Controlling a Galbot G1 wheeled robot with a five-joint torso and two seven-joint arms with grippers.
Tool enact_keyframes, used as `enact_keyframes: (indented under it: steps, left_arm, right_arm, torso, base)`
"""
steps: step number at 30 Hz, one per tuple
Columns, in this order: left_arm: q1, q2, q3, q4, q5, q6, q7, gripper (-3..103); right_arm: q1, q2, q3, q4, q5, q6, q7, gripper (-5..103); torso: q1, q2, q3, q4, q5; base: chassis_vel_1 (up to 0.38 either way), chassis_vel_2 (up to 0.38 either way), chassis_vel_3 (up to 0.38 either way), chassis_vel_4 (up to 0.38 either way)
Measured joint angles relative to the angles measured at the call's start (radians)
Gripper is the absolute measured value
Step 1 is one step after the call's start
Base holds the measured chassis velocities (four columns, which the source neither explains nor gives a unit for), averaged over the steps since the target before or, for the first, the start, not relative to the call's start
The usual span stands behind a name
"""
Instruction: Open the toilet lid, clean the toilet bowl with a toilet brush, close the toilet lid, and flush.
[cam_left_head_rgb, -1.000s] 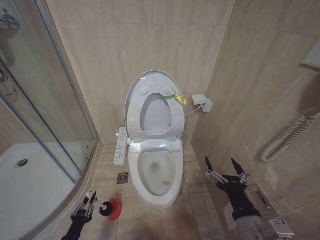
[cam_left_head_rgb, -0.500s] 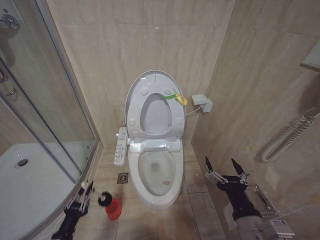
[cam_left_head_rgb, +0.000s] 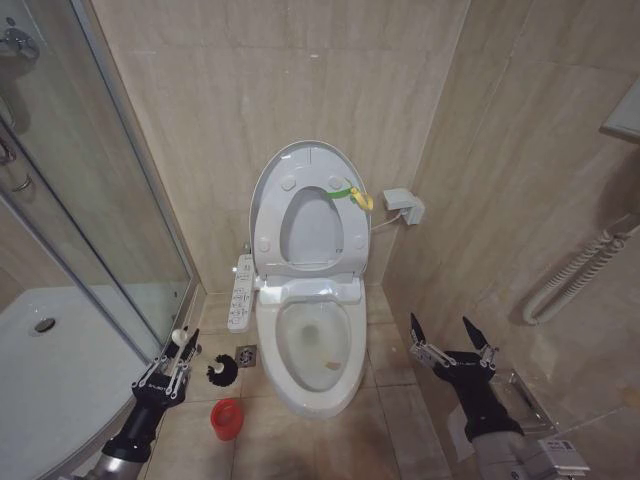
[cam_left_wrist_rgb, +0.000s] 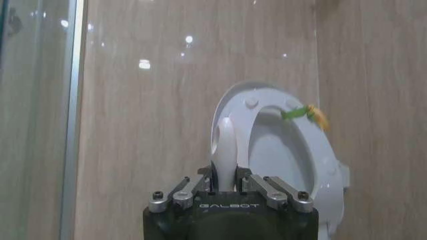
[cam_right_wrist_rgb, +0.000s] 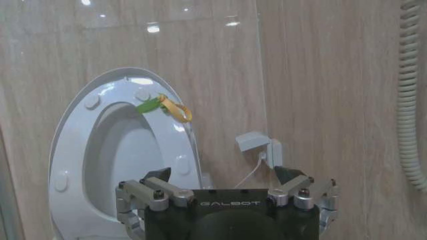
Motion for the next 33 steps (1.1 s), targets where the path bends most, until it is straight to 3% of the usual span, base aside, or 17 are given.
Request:
enact_keyframes:
  steps: [9,18,26,33]
  left_arm:
    - [-0.048,0.1,0.04,-0.036,-0.036,0.064,-0.022,21]
    - [-0.158,0.228,0.069,0.015,-0.131,0.076,0.077,21]
    - [-0.291,0.347,0.128,0.12,-0.182,0.061,0.107,21]
    - [-0.454,0.403,0.276,0.277,-0.208,0.009,0.168,21]
  right_arm:
    - [0.0,0.0,0.0,0.0,0.0,0.0,0.0,100]
    - [0.0,0.0,0.0,0.0,0.0,0.0,0.0,100]
    - [0.0,0.0,0.0,0.0,0.0,0.0,0.0,100]
    - [0.0,0.0,0.0,0.0,0.0,0.0,0.0,100]
  torso:
    - [0.0,0.0,0.0,-0.0004,-0.0001]
    - [0.0,0.0,0.0,-0.0002,-0.0001]
    - [0.0,0.0,0.0,-0.0004,-0.0001]
    - [0.0,0.0,0.0,-0.0005,-0.0004]
  base:
    - [0.0,0.0,0.0,0.0]
    - [0.0,0.0,0.0,0.0]
    - [0.0,0.0,0.0,0.0]
    - [0.0,0.0,0.0,0.0]
